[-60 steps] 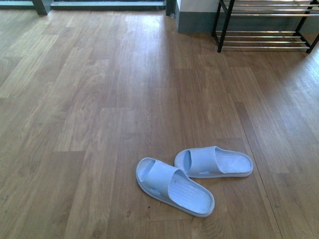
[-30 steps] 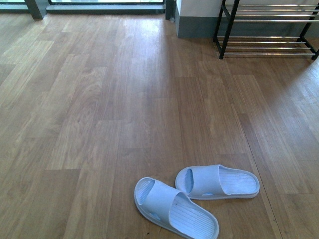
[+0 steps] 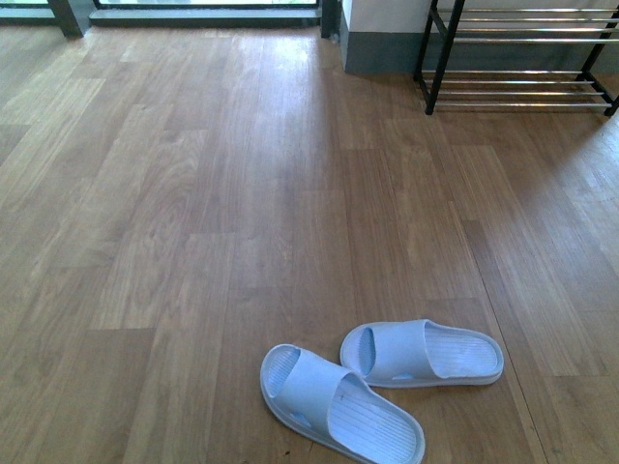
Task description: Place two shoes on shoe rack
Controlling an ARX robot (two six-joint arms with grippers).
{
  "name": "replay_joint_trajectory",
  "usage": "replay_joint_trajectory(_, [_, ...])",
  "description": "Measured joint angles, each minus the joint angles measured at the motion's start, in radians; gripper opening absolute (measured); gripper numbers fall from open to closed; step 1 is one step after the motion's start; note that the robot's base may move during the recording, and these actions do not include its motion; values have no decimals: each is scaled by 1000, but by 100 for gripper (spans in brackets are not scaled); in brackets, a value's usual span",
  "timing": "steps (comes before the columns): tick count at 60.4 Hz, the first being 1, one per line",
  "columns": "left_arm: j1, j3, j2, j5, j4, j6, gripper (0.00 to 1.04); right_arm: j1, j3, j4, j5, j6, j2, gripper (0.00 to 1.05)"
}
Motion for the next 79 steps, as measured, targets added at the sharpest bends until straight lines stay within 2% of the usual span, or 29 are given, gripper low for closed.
replay_joint_trajectory(2, [0, 0, 0, 0, 0, 0, 95, 16, 35, 130, 1, -37, 196, 95])
replay_joint_trajectory(7, [0, 0, 0, 0, 0, 0, 95, 42, 110, 287, 2, -82, 495, 95])
replay_joint_trajectory(16, [0, 0, 0, 0, 0, 0, 95, 77, 266, 377, -3, -159, 934, 95])
replay_joint_trajectory(26, [0, 0, 0, 0, 0, 0, 95, 107, 445, 323, -34, -230, 1278, 95])
replay_joint_trajectory(41, [0, 0, 0, 0, 0, 0, 95, 105, 744, 212, -53, -258, 1575, 95])
replay_joint_trajectory(54, [0, 0, 0, 0, 0, 0, 95, 73, 945, 146, -57, -248, 1703, 95])
replay_joint_trajectory(64, [0, 0, 0, 0, 0, 0, 95, 54, 1028, 80, -106, -235, 1739, 95])
replay_joint_trajectory(79, [0, 0, 0, 0, 0, 0, 95, 55, 1031, 18, -188, -234, 1739, 60])
